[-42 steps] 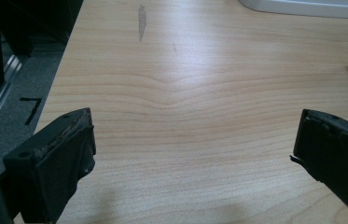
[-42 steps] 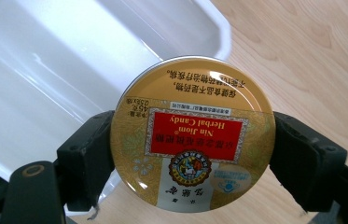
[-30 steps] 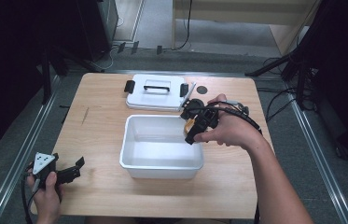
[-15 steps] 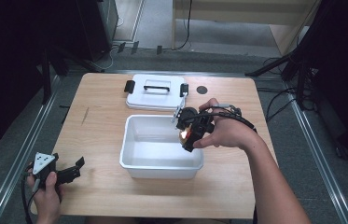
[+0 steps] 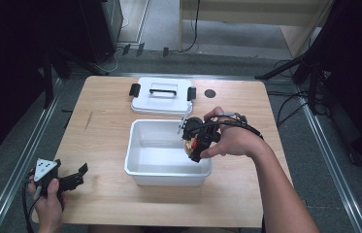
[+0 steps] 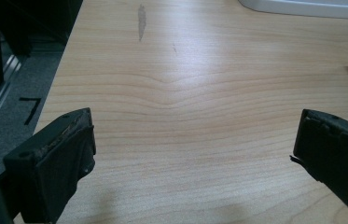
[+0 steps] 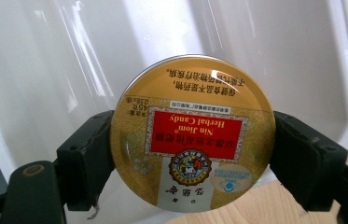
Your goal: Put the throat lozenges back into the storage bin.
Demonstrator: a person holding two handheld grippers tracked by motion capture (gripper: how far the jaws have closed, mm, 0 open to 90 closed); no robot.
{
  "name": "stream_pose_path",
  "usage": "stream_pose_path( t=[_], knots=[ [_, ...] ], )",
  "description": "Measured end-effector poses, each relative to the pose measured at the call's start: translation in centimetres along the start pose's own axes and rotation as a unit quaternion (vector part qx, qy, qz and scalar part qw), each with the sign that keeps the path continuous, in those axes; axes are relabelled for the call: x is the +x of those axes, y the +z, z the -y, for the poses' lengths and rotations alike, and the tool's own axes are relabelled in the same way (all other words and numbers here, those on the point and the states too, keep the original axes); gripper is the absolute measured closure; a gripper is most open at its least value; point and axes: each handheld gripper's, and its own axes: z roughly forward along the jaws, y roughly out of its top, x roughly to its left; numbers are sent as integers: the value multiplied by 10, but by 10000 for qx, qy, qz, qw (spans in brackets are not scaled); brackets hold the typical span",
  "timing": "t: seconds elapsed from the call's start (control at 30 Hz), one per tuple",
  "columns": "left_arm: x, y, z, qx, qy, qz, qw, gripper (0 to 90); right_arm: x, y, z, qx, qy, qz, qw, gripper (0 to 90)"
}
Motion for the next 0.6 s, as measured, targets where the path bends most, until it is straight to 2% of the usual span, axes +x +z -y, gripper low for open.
stream_pose_path(
  t=[0.6],
  knots=[
    [0, 0, 0, 2, -13, 3, 10000, 0, 2, 29, 2, 155, -63, -129, 9998, 202]
  ],
)
